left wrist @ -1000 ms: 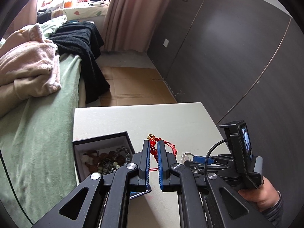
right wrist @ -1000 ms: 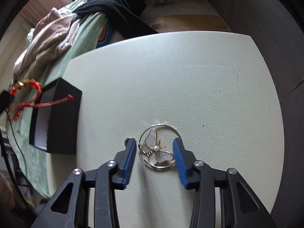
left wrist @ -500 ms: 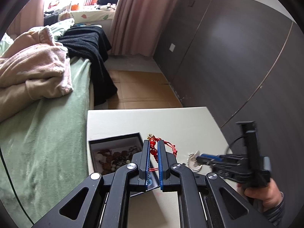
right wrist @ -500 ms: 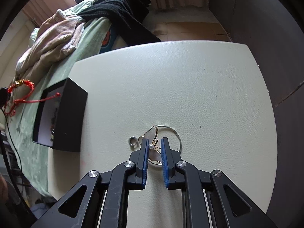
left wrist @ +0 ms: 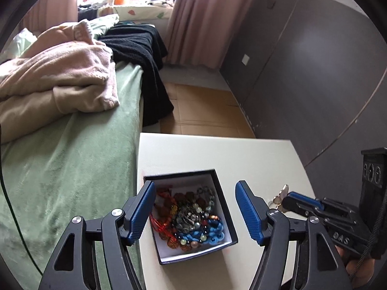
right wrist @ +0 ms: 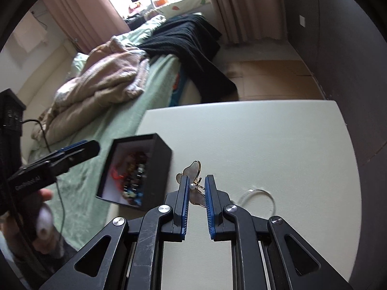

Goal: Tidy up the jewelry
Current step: 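Drop the red charm into the box with left tool while right carries pendant there, then lower the left tool onto the small silver ring and close it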

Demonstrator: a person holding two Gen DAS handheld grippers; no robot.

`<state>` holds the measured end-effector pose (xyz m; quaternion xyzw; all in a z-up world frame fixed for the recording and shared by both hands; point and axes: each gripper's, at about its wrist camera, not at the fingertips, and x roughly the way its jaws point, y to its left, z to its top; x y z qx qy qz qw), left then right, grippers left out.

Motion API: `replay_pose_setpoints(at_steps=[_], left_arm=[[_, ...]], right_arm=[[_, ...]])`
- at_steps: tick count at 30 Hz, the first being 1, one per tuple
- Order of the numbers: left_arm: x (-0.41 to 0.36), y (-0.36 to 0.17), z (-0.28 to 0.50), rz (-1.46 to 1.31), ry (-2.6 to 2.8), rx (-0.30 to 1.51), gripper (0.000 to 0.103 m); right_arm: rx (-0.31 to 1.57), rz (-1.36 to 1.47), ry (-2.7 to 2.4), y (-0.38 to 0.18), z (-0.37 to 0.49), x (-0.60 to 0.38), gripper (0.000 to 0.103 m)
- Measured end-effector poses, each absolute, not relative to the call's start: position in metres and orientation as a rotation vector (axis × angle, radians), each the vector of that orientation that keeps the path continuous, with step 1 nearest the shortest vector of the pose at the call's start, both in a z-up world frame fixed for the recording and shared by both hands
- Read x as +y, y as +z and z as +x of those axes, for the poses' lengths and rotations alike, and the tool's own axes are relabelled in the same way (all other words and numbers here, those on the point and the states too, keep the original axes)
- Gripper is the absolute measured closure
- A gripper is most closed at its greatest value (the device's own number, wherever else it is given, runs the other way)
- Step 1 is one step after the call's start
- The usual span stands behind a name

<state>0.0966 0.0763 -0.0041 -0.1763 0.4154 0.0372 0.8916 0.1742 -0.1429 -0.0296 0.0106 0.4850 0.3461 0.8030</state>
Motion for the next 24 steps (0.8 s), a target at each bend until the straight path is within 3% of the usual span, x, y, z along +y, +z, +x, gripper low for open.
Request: replay_pose_setpoints(at_steps=[11, 13, 15, 17, 24], left_arm=[[0.11, -0.007, 0.092, -0.469, 0.173, 0.835, 0.034], [0.115, -0.006, 0.091, -0.493, 0.185, 0.825, 0.034], [0.115, -0.007, 0.092, -0.504, 0.189, 0.825, 0.034], [0.112, -0.008, 0.094, -0.5, 0.181, 0.835, 0.034], [0.083, -0.008, 0.104, -0.446, 0.11, 0.852, 0.034]], right_arm=[[1.048, 0.213, 0.987, -0.025, 0.166, -0.085, 0.088], [1.106, 0.222, 1.016, -0.033, 0.169, -0.072, 0.078], [1.121, 0.263, 0.97, -0.039, 0.174, -0.074, 0.05], [1.114, 0.291, 0.921, -0.04, 0.177, -0.083, 0.039], [1.102, 0.303, 0.814, -0.036, 0.186, -0.126, 0.038]])
